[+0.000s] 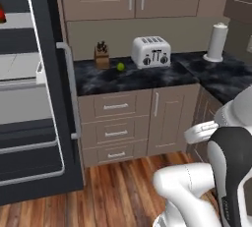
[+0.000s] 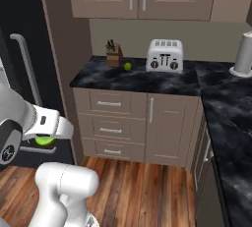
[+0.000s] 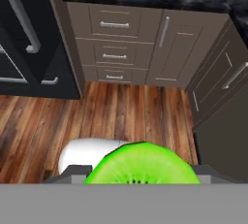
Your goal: Place the beer on the top shelf of the fridge to keep it out of children's reach, and place the kiwi and lime on lower shelves for easy access.
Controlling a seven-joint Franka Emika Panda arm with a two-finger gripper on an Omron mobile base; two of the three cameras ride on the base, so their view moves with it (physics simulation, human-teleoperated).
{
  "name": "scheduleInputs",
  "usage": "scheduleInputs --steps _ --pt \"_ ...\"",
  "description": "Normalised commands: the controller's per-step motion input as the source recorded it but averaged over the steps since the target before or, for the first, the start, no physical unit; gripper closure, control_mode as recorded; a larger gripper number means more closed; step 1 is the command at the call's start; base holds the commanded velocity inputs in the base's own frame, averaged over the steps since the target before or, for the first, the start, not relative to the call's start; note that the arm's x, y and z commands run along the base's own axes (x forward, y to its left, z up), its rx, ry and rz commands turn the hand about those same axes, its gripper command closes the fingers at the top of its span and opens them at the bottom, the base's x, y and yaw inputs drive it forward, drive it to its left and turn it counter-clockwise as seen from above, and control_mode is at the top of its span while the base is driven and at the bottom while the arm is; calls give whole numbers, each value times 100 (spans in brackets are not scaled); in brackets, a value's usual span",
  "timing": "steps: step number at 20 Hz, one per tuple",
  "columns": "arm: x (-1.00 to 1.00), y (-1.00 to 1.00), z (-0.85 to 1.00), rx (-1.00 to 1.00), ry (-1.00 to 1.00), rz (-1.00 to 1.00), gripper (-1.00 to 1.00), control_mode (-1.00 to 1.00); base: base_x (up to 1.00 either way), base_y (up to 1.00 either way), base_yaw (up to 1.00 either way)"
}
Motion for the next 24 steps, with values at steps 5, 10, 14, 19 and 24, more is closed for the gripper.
scheduleInputs --steps 5,10,14,19,24 --pt "0 0 0 0 0 0 100 100 -22 92 1" --pt "0 0 0 0 0 0 100 100 0 100 0" --pt "0 0 0 0 0 0 100 100 1 100 0" --pt "0 0 0 0 0 0 100 100 16 92 0" --pt "0 0 0 0 0 0 100 100 31 70 0"
